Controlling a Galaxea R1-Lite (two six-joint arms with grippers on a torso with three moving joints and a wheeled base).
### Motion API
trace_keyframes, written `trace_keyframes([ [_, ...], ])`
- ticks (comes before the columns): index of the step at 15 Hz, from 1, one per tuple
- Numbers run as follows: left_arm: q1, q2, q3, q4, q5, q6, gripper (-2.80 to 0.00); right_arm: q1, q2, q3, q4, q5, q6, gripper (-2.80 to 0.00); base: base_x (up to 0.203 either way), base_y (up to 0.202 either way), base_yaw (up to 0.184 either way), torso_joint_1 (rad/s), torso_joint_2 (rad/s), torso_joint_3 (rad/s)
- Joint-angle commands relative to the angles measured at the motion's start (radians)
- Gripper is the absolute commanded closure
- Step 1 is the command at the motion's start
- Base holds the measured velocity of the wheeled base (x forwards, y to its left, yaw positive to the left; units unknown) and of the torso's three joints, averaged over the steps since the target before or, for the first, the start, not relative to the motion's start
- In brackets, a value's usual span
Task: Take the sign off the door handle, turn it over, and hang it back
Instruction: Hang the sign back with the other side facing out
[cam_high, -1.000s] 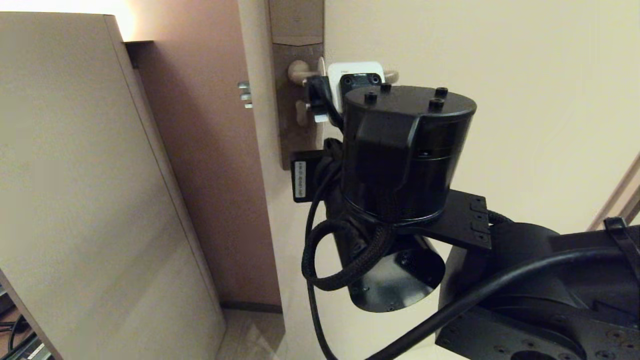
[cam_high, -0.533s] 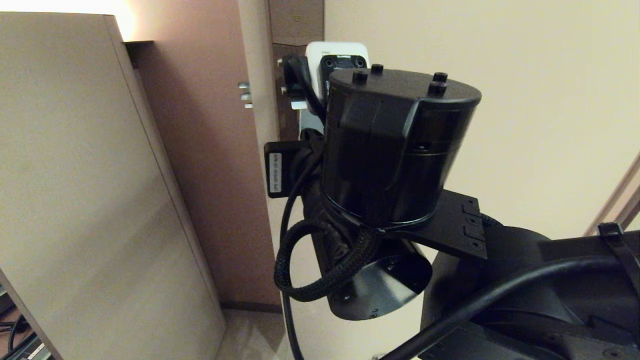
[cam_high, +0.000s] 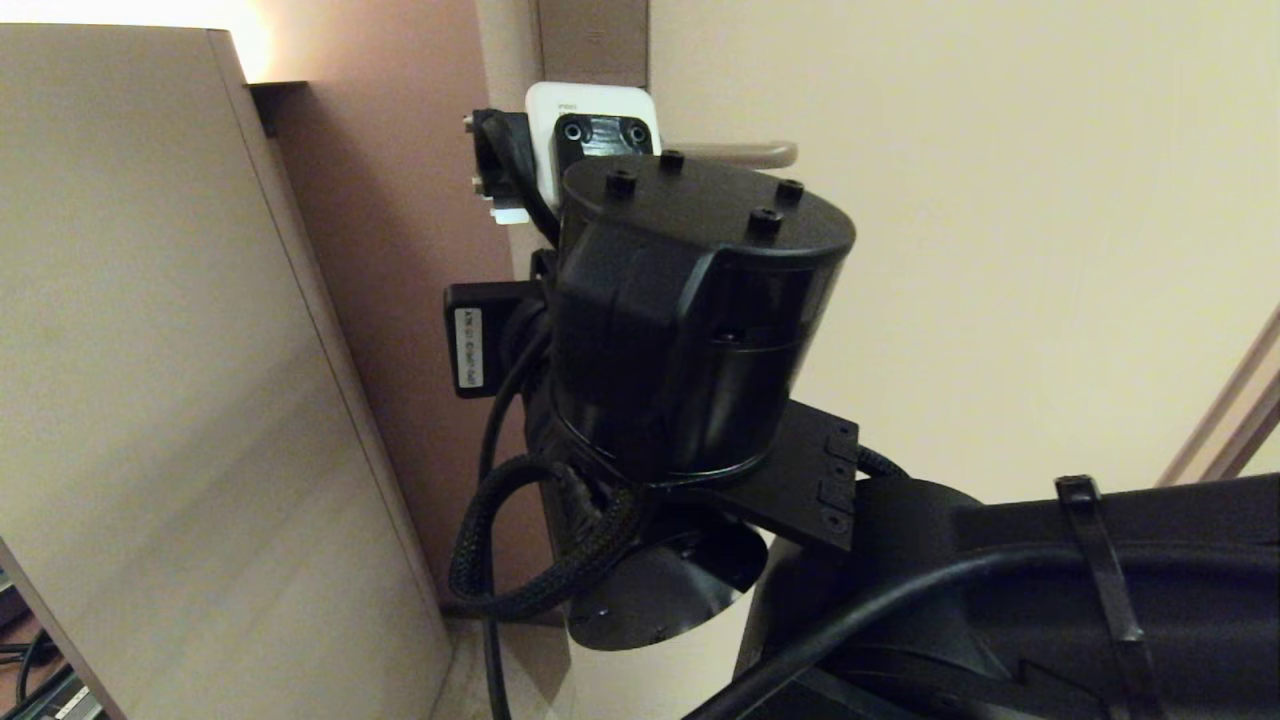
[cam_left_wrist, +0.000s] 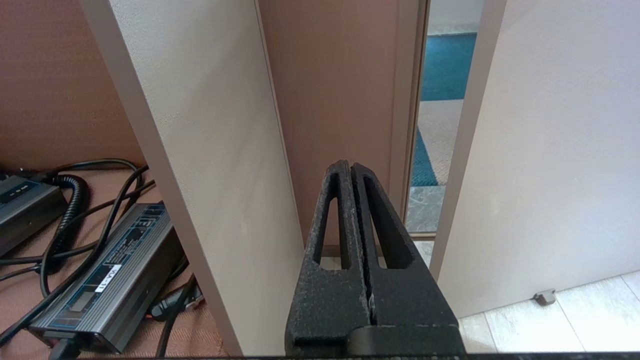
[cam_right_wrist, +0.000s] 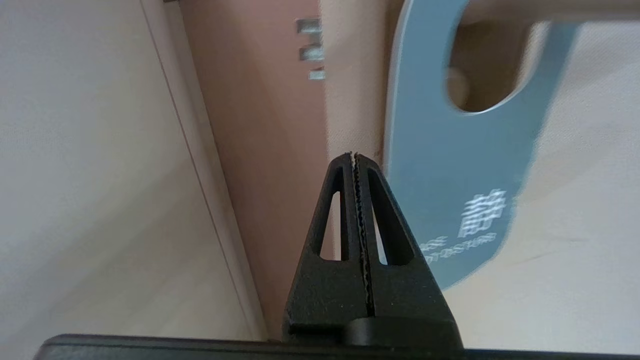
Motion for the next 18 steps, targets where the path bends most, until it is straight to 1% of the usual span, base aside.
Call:
trace_keyframes([
  [1,0.000,0.000,0.000,-0.001,0.000,0.001,0.00,0.001,0.033,-0.021,-0.004,-0.005,0.001,0.00,0.000,0.000,0.000,0.000,0.00,0.000],
  [3,0.000,0.000,0.000,-0.001,0.001,0.001,0.00,-0.001,0.057,-0.062,-0.004,-0.005,0.003,0.00,0.000,0.000,0.000,0.000,0.00,0.000],
  [9,0.000,0.000,0.000,-0.001,0.001,0.001,0.00,0.001,0.044,-0.036,0.003,-0.004,0.003,0.00,0.000,0.000,0.000,0.000,0.00,0.000],
  [13,0.000,0.000,0.000,-0.001,0.001,0.001,0.00,0.011,-0.059,0.128,0.026,0.018,0.000,0.00,0.000,0.000,0.000,0.000,0.00,0.000],
  [18,0.000,0.000,0.000,-0.001,-0.001,0.001,0.00,0.012,-0.175,0.280,0.086,0.037,0.004,0.00,0.000,0.000,0.000,0.000,0.00,0.000],
])
